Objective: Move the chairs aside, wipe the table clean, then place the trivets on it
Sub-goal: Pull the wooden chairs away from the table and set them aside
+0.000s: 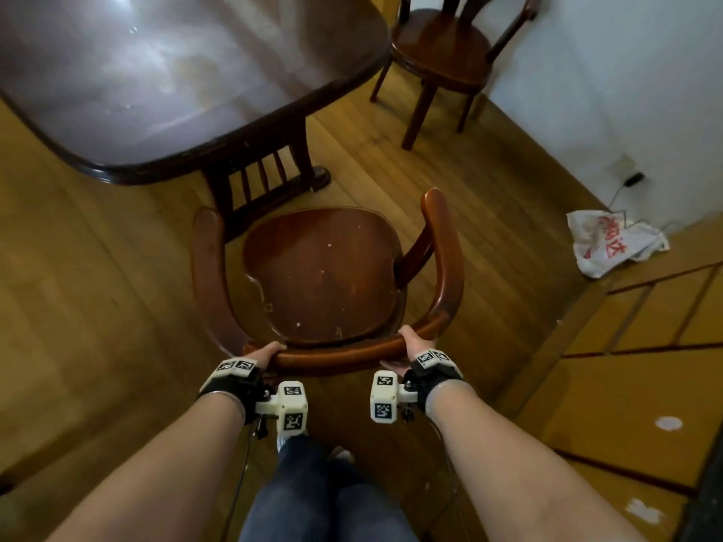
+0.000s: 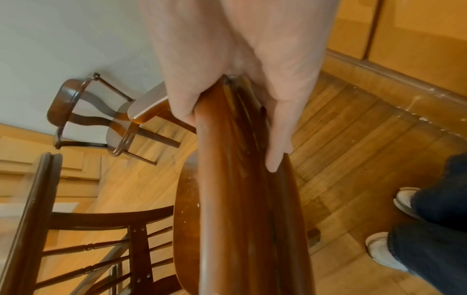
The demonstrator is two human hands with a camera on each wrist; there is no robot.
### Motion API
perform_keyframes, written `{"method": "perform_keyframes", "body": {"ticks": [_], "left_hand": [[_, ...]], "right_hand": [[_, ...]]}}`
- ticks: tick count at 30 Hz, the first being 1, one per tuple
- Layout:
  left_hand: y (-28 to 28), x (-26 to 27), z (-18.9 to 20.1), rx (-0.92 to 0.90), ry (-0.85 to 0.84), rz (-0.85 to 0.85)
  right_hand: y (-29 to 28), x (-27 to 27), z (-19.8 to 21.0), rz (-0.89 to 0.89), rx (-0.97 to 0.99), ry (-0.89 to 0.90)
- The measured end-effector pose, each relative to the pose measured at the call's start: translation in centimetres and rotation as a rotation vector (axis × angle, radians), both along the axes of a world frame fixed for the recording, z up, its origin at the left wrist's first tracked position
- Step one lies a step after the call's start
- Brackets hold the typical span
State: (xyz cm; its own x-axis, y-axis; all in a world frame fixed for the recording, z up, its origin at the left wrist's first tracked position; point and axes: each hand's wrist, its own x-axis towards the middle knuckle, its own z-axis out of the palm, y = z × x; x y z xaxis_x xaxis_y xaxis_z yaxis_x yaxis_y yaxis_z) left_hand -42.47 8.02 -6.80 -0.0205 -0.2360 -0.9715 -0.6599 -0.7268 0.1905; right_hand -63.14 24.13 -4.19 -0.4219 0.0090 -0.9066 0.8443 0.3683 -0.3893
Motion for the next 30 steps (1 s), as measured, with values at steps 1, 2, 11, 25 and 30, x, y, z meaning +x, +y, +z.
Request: {"method": "perform_keyframes", "body": {"ticks": [1,2,11,25,30], "left_hand": [[0.0,-0.4,0.3,-0.007,0.011,0.009],[-0.1,-0.9,0.3,-0.012,0.024,0.025],[-1.1,-5.5,-0.6,-0.044,-0.002,0.157],[-2.1,-13.7,-0.2,-0.049,0.005,0.442],[-4.9,-15.3,0.0,-0.099,0.027,0.456]], "right_hand": [[-0.4,-0.7,0.3,0.014,-0.003,0.002],[-0.8,-1.5,0.4,0.023,-0.012,-0.001],[-4.1,-9.0,0.2,0.235,-0.032,-0.02],[-11.5,-19.7,-0.5,0.553,0.02,0.037],[-14.9,-21.5,-0.9,0.581,0.011,0.065]]}}
